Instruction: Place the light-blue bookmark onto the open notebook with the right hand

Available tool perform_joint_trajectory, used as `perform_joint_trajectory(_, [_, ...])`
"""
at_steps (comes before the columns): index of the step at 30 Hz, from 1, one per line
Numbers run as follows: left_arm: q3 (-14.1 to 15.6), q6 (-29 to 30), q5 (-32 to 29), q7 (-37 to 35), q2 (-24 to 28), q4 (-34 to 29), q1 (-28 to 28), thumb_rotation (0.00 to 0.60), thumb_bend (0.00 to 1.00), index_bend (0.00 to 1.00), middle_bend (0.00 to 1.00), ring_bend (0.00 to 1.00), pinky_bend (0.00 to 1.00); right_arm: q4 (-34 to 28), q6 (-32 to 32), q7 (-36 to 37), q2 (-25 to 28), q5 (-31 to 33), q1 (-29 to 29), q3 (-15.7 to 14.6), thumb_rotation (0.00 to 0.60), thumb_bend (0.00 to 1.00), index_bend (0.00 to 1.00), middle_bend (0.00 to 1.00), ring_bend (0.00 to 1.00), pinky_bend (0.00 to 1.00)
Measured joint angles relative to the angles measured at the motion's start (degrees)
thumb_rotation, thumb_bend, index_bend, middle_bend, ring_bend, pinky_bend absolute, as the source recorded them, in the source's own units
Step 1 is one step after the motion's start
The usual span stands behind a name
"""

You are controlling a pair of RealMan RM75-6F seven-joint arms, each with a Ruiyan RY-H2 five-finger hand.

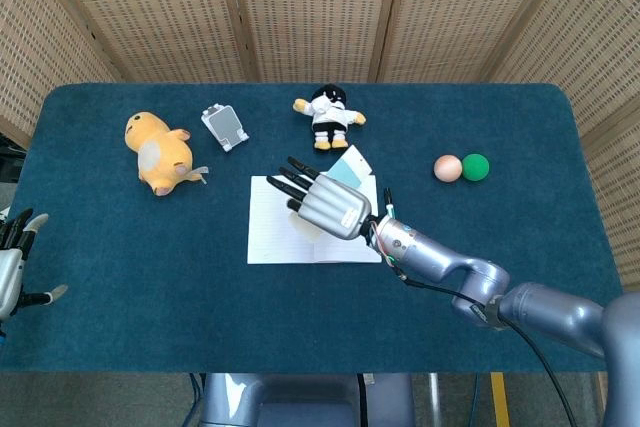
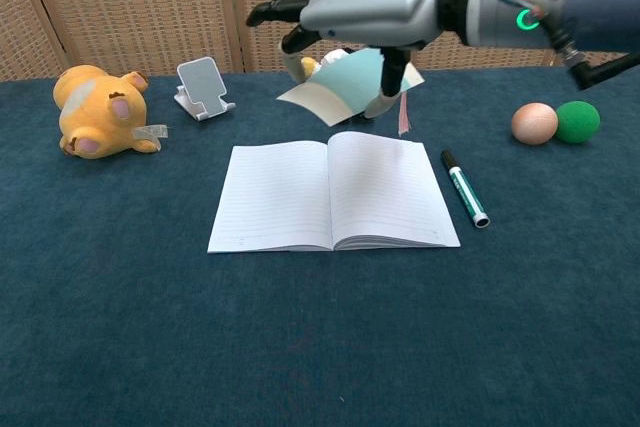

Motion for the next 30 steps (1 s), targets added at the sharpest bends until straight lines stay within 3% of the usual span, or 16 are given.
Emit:
perform_joint_trajectory(12, [-0.48, -1.81, -2.03, -0.08, 0.29, 0.19, -1.18, 0.6, 0.0, 0.0, 0.0, 0.0, 0.0, 18.83, 1.66, 0.64, -12.17, -10.68, 9.28, -5.6, 0.6, 0.21, 0.57, 0.0, 0.0, 0.09])
perform_joint_trajectory(21, [-0.03, -2.24, -1.03, -0.46, 0.53, 0.06, -1.52, 0.6, 0.0, 0.0, 0.0, 0.0, 0.0, 23.48, -0.04, -2.87, -16.19, -12.03, 13.13, -7.77, 0.6, 0.22, 0.57, 0.0, 0.0, 0.1])
perform_joint_trajectory(30, [0.24, -2.95, -1.15, -1.31, 0.69, 0.61, -1.87, 0.6, 0.0, 0.0, 0.0, 0.0, 0.0, 29.6, -0.48, -5.15, -19.54, -14.46, 14.92, -12.58, 0.6, 0.23, 0.57, 0.0, 0.0, 0.12])
